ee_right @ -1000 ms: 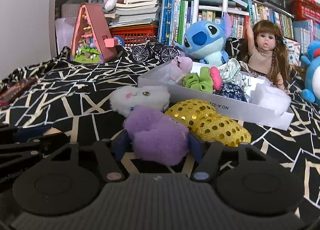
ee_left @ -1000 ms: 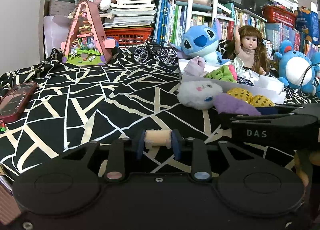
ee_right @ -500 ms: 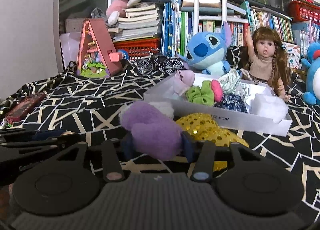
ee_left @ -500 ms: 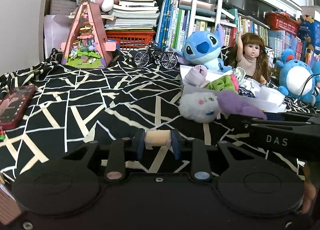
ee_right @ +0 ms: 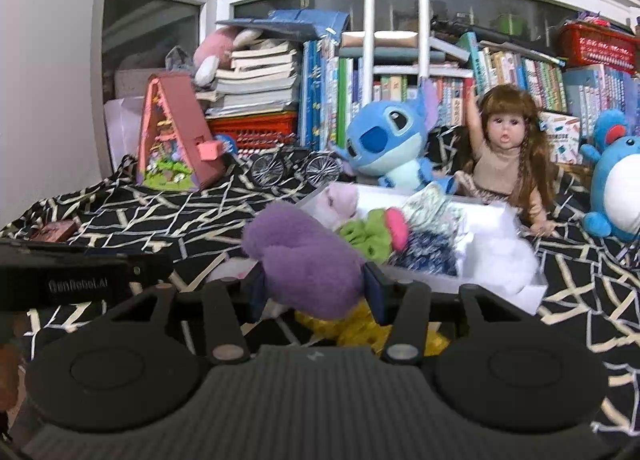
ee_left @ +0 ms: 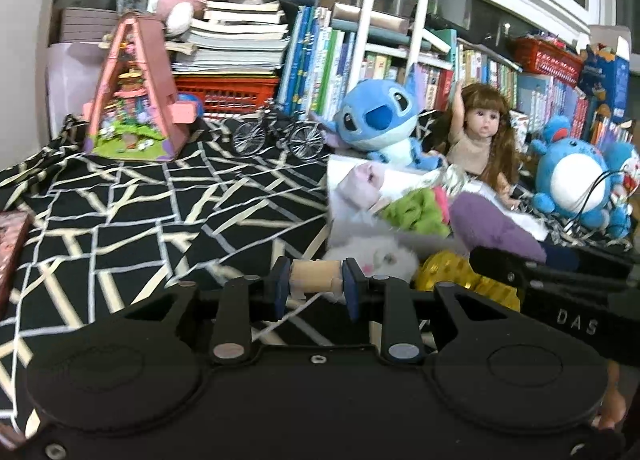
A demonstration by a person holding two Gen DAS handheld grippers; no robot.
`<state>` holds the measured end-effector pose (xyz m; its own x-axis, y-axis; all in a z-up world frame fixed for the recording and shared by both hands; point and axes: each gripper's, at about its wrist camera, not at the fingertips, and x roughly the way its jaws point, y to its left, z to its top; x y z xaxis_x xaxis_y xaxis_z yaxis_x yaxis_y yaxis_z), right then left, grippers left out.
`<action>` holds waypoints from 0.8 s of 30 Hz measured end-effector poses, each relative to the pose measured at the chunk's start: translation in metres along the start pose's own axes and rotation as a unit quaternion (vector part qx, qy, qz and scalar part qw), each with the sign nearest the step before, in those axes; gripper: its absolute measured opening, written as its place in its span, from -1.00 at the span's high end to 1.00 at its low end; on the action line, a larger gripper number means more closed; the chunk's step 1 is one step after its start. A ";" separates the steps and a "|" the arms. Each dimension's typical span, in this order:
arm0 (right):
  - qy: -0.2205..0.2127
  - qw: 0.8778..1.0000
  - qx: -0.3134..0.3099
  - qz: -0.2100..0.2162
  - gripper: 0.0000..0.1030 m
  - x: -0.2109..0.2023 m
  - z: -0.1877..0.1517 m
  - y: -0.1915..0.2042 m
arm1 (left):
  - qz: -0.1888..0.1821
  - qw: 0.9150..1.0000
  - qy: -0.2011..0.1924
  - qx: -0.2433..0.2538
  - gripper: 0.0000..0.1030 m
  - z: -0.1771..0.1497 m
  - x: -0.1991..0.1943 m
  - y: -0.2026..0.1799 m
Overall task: Organize soft objects
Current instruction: 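Carry the purple plush and beige roll over the white box with both tools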
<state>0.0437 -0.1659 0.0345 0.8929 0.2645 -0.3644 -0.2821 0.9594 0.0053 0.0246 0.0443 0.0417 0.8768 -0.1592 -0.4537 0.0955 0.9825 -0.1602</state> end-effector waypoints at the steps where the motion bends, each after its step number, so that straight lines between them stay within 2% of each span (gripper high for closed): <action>1: -0.001 1.000 0.002 -0.003 -0.04 0.000 0.003 -0.004 | -0.005 1.000 0.001 -0.001 0.48 0.006 0.003 -0.002; 9: 0.020 0.999 0.025 -0.028 -0.04 0.014 0.022 -0.039 | -0.036 0.999 0.003 0.004 0.48 0.049 0.031 -0.020; 17: 0.063 0.996 0.047 -0.049 -0.04 0.034 0.025 -0.076 | -0.062 0.998 0.017 0.017 0.48 0.070 0.071 -0.044; 20: 0.082 0.994 0.050 -0.056 -0.04 0.041 0.024 -0.089 | -0.072 0.996 0.033 0.035 0.48 0.072 0.091 -0.052; 24: 0.105 0.992 0.054 -0.053 -0.04 0.052 0.026 -0.105 | -0.084 0.993 0.079 0.038 0.48 0.076 0.123 -0.058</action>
<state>0.1289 -0.2508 0.0393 0.8194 0.1460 -0.5543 -0.1415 0.9886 0.0512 0.1625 -0.0250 0.0619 0.7616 -0.3288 -0.5584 0.2746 0.9443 -0.1815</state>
